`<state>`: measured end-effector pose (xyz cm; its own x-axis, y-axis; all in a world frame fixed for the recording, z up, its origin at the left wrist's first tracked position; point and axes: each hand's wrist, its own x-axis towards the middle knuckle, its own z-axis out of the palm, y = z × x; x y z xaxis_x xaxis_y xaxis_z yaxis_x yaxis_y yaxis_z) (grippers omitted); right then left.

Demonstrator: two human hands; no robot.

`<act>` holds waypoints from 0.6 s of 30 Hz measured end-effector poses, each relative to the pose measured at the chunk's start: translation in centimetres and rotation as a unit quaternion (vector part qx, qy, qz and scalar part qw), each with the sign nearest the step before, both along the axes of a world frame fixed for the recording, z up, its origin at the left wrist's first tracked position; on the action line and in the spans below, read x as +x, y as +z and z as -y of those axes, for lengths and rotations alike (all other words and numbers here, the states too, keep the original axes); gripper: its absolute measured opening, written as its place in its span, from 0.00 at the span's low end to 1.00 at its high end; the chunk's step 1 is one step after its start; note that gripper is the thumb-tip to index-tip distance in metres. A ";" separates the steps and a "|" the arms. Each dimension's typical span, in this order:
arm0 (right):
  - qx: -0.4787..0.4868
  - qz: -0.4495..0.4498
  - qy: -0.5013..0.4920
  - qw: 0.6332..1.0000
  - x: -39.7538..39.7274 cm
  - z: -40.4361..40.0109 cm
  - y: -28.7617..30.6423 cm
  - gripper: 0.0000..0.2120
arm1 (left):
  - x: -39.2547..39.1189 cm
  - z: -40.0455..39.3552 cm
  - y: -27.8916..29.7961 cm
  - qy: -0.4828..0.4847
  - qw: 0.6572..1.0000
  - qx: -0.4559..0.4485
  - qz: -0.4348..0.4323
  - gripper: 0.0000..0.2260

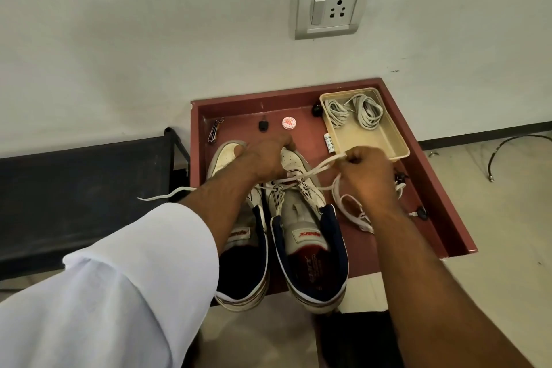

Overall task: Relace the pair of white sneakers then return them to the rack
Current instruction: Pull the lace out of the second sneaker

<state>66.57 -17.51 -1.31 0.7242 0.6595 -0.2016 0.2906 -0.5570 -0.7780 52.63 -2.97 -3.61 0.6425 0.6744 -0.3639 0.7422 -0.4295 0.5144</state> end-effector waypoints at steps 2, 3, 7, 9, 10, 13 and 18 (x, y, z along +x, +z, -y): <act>-0.036 -0.034 0.045 0.998 -1.6 -0.4 -1.1 0.11 | 0.1 0.0 0.0 0.005 1.000 -0.007 0.007 0.23; -0.045 -0.032 0.059 0.997 -2.2 -0.7 -1.6 0.12 | 0.1 0.1 0.0 0.005 1.000 -0.015 0.012 0.23; -0.051 0.009 0.084 0.995 -2.8 -1.1 -2.1 0.08 | 0.0 0.3 0.3 0.001 0.999 -0.030 0.022 0.23; -0.058 0.046 0.106 0.992 -2.7 -1.1 -2.1 0.06 | 0.0 0.2 0.4 -0.005 0.999 -0.029 0.026 0.23; -0.073 0.074 0.125 0.987 -2.8 -1.1 -2.0 0.06 | 0.0 0.1 0.3 -0.005 0.999 -0.029 0.028 0.22; -0.099 0.170 0.153 0.969 -2.8 -1.0 -1.7 0.07 | -0.1 0.1 0.4 0.000 0.999 -0.037 0.036 0.20; -0.078 0.250 -0.006 0.965 1.8 0.6 0.0 0.08 | -0.2 -0.1 0.3 -0.015 1.000 -0.014 0.014 0.23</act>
